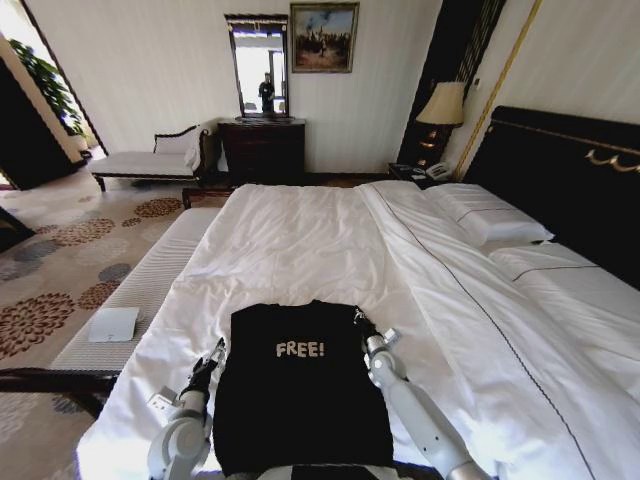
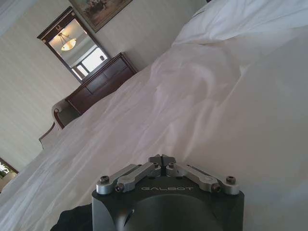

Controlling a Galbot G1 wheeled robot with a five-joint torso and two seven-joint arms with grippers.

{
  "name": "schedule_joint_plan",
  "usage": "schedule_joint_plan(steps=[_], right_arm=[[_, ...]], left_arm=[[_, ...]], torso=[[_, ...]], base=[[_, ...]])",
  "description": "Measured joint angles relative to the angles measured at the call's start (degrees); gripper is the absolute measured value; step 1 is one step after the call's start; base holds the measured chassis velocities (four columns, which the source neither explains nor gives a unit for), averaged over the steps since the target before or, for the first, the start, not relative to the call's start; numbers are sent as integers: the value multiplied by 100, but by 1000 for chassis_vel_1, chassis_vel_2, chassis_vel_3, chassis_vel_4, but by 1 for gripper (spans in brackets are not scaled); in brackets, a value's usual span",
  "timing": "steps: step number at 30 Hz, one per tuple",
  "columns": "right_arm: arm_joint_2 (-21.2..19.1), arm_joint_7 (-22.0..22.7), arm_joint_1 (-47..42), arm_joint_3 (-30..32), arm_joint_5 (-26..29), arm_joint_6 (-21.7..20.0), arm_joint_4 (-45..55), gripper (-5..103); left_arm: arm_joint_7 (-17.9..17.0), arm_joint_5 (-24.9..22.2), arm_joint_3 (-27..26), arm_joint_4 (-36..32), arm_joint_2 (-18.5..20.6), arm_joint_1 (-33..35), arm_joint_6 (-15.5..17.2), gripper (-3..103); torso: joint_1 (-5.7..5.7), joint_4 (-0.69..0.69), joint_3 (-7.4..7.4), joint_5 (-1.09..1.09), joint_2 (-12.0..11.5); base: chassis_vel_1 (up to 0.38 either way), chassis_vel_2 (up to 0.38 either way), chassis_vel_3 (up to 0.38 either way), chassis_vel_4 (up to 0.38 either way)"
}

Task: Fold the clothes on the bed.

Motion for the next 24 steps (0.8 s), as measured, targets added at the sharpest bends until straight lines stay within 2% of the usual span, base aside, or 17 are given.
schedule_joint_plan(steps=[7, 13, 20, 24], right_arm=[[6, 0, 1, 20, 0, 55, 82, 0], [-14, 73, -29, 76, -44, 83, 172, 0], [-61, 100, -108, 109, -138, 122, 249, 0], [-63, 146, -101, 110, -186, 154, 239, 0]], left_arm=[[-155, -93, 88, 320, 165, -651, 165, 100], [-369, 94, 358, 1190, 353, -1641, 510, 100], [-368, 171, 626, 1840, 464, -2305, 499, 100], [-178, 264, 871, 2434, 611, -2736, 341, 100]], torso=[[0, 1, 0, 1, 0], [1, 0, 1, -1, 0], [0, 0, 1, 0, 0], [1, 0, 1, 0, 0]], base=[[0, 0, 0, 0], [0, 0, 0, 0], [0, 0, 0, 0], [0, 0, 0, 0]])
